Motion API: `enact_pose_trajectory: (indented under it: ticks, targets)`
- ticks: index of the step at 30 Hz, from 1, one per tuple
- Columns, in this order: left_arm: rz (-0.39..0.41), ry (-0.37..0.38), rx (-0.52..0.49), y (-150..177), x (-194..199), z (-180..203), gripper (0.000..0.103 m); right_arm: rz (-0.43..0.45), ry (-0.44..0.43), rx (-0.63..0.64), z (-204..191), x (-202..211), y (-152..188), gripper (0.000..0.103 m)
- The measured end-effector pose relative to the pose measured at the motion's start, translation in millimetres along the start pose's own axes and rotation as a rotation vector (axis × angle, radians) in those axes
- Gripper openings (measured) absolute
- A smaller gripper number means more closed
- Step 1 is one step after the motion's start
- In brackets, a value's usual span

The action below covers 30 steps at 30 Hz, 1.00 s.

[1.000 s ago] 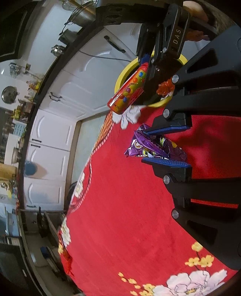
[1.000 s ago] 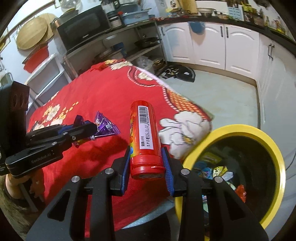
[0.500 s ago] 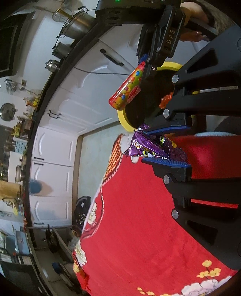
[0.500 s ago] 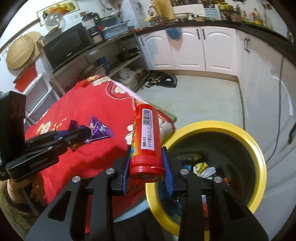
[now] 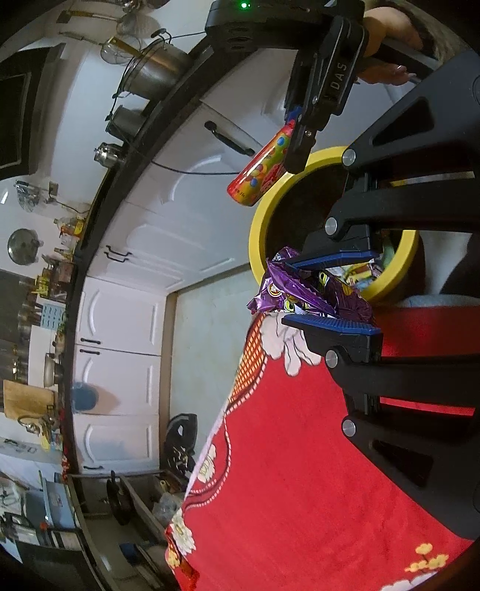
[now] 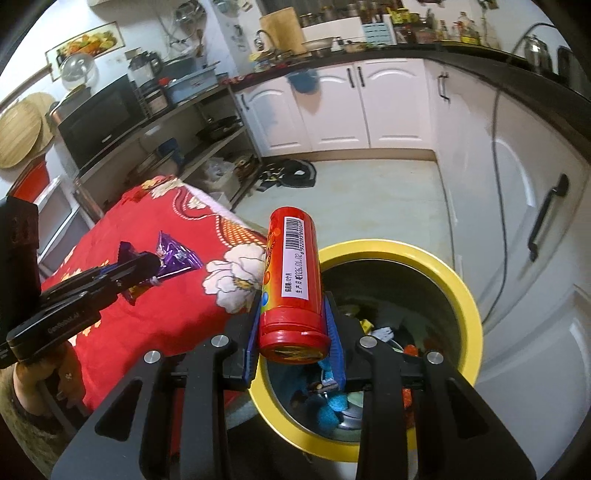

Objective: Collect trash
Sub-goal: 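Lift the purple wrapper and red tube and carry both over the yellow bin, then open both tools to drop the purple wrapper and red tube into the bin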

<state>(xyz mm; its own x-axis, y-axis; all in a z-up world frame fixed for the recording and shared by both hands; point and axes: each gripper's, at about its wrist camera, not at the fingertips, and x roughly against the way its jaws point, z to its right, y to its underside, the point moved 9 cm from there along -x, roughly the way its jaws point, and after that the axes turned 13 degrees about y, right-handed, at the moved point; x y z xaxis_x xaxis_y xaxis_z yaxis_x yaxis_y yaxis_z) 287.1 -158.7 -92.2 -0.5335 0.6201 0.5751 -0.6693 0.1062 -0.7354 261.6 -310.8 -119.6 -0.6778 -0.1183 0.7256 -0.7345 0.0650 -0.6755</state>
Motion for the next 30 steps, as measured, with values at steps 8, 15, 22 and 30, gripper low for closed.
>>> enact_pose_trajectory:
  ticks: [8,15,22,30]
  targets:
    - [0.015,0.023,-0.028,0,-15,15,0.018,-0.003,0.050,-0.042,23,3,8,0.029]
    - [0.020,0.039,-0.059,4,-27,27,0.018,-0.016,0.086,-0.055,34,2,16,0.029]
    - [-0.028,0.051,-0.072,17,-47,30,0.018,-0.081,0.116,-0.066,41,-16,29,0.029]
    - [-0.116,0.069,-0.037,36,-76,25,0.019,-0.160,0.131,-0.067,44,-39,49,0.029]
